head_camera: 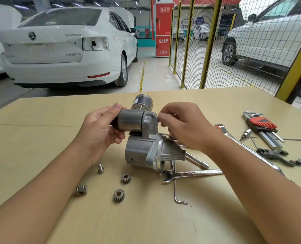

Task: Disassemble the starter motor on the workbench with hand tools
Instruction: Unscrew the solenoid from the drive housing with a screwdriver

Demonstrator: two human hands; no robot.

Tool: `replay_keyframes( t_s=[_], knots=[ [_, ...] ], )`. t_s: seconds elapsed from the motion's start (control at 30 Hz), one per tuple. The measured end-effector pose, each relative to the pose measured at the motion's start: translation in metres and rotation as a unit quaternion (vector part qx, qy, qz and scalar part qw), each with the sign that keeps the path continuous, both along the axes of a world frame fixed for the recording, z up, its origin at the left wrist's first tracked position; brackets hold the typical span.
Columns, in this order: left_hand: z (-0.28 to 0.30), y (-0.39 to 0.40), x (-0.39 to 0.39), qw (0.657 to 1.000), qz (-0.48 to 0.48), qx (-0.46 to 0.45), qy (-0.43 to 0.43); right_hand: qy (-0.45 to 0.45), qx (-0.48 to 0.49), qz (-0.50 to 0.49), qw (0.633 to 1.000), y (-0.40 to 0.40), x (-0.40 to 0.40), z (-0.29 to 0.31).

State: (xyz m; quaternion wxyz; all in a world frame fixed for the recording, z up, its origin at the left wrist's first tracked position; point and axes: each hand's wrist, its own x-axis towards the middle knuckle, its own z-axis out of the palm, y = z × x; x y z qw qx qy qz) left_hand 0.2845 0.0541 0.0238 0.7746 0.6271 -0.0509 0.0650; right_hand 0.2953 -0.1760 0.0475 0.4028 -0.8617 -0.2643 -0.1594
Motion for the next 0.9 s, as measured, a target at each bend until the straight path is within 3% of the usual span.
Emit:
replay_keyframes(
  t_s=[0.07,0.17,0.53,0.63,0.73,0.9],
  knots=[
    [-0.0001,0.0,-0.0001,1.0,-0.001,-0.001,-0.001,0.043,-0.02,-0.005,0.999,0.001,0.001,-0.0007],
    [-0.0003,0.0001,0.0,1.0,-0.001,0.0,-0.001,0.04,-0.07,-0.015,0.997,0.0046,-0.0003,-0.0027],
    [-0.0018,0.0007,0.0012,1.0,0.01,-0.002,-0.01,-0.113,-0.082,-0.041,0.989,0.0056,-0.0063,0.002],
    [-0.0017,0.0004,0.0019,1.0,0.009,-0.004,-0.011,-0.045,-0.012,-0.042,0.998,0.0078,-0.0077,0.0009],
    [-0.0016,0.0009,0.0015,1.0,0.006,-0.003,-0.011,0.05,-0.033,-0.034,0.998,0.0085,-0.0055,-0.0027],
    [-0.0013,0.0015,0.0013,1.0,0.004,-0.001,-0.013,0.031,-0.022,-0.046,0.998,0.0099,-0.0041,-0.0045]
  ],
)
